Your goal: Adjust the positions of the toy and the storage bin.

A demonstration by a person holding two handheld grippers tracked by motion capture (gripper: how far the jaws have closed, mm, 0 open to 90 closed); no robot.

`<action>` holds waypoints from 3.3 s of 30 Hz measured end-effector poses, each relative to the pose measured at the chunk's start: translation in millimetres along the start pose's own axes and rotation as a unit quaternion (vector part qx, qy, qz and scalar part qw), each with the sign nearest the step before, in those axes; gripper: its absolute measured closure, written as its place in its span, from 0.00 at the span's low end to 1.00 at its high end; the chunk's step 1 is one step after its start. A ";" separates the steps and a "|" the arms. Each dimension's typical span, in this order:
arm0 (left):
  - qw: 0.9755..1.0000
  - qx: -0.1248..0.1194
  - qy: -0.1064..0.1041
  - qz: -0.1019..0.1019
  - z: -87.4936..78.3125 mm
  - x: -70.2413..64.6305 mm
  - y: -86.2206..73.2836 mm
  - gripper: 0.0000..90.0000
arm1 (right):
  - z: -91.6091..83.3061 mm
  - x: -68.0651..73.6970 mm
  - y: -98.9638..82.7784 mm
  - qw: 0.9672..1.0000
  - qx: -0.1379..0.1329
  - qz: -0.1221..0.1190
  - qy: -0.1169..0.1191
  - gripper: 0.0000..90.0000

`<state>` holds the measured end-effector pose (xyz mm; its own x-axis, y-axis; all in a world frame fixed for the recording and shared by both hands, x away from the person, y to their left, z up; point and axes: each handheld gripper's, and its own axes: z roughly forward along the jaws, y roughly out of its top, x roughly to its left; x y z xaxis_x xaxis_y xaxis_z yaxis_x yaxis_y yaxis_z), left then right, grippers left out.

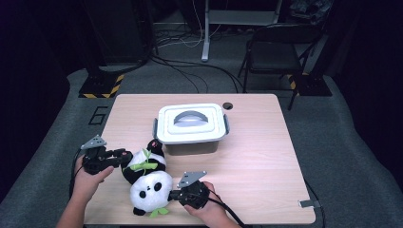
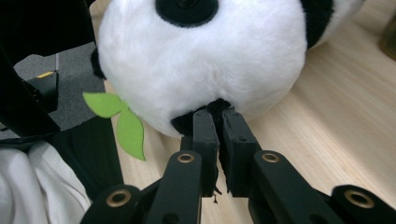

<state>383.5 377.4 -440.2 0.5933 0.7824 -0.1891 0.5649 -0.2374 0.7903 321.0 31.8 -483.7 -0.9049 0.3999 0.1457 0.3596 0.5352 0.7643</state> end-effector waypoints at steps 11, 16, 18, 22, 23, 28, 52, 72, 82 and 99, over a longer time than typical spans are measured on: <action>0.999 0.022 -0.031 0.017 4.3 -21.4 -5.9 0.66 | -39.8 -28.3 0.6 0.999 0.001 0.025 -0.049 0.96; 0.998 0.030 -0.051 0.023 10.2 -39.7 -3.7 0.69 | -60.1 -42.2 -7.4 0.997 -0.009 0.041 -0.072 0.96; 0.997 0.038 -0.061 0.032 13.7 -47.4 -2.2 0.70 | -69.3 -48.2 -11.4 0.996 -0.018 0.048 -0.079 0.96; 0.993 0.058 -0.081 0.058 22.6 -66.2 4.8 0.71 | -90.2 -60.6 -21.3 0.992 -0.035 0.074 -0.097 0.96; 0.993 0.058 -0.084 0.061 23.6 -71.6 6.3 0.71 | -94.1 -62.4 -22.8 0.991 -0.037 0.077 -0.101 0.96; 0.991 0.048 -0.106 0.070 25.0 -89.1 8.0 0.73 | -109.5 -69.4 -30.5 0.988 -0.041 0.092 -0.118 0.96; 0.990 0.048 -0.109 0.076 35.0 -106.7 4.6 0.73 | -110.8 -49.9 -11.0 0.991 -0.102 0.027 -0.088 0.44; 0.989 0.044 -0.119 0.079 36.7 -108.7 2.7 0.73 | -66.2 -33.3 -10.4 0.992 -0.036 -0.071 -0.095 0.34; 0.988 0.043 -0.125 0.078 37.1 -105.6 2.7 0.69 | -64.5 -37.8 -16.6 0.994 -0.029 -0.053 -0.093 0.62; 0.991 -0.016 -0.116 0.059 17.0 -81.1 8.2 0.50 | -89.9 -46.1 -20.6 0.997 -0.043 -0.009 -0.066 0.70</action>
<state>349.8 302.2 -428.4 0.7720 0.5958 -0.2213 0.4683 -0.2976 0.8320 334.9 -64.6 -449.8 -0.8708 0.4888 0.0528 0.3184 0.4789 0.8181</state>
